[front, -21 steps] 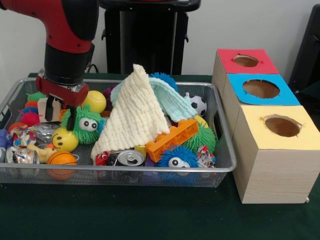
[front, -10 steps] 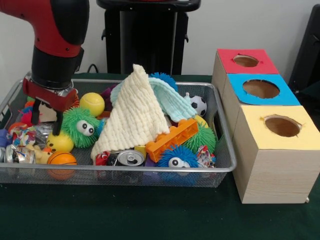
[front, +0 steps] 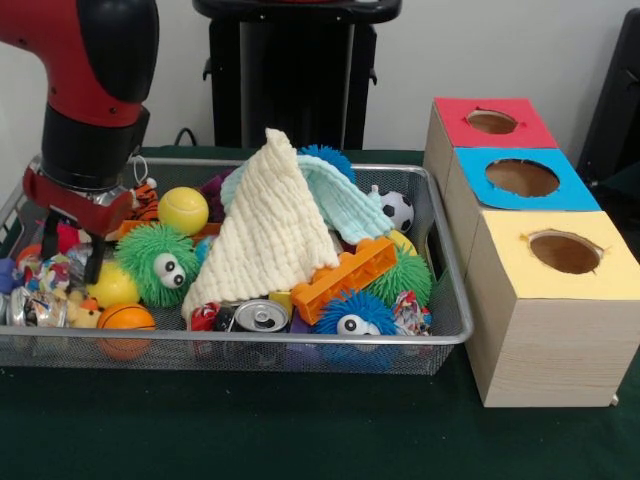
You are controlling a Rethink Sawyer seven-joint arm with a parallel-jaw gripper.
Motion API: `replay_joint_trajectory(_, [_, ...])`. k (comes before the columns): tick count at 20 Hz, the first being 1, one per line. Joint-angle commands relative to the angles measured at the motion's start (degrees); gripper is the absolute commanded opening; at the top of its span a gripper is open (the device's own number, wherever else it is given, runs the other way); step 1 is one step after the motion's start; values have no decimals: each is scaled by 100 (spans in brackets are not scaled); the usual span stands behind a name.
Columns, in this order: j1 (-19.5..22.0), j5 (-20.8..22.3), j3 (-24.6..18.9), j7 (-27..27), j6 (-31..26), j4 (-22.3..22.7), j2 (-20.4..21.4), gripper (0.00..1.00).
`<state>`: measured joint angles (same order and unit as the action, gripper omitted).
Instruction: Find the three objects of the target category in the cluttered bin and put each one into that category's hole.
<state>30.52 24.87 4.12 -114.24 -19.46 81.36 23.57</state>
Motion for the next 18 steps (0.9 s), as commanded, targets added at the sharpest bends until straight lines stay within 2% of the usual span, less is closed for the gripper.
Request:
replay_joint_trajectory(1, [425, 120, -709, 645, -745, 218, -554, 100])
replay_joint_trajectory(5, [353, 103, -684, 555, -908, 230, -503, 100])
replay_joint_trajectory(9, [187, 160, -460, 318, -884, 226, -447, 100])
replay_joint_trajectory(18, [287, 185, -514, 434, -902, 448, -320, 100])
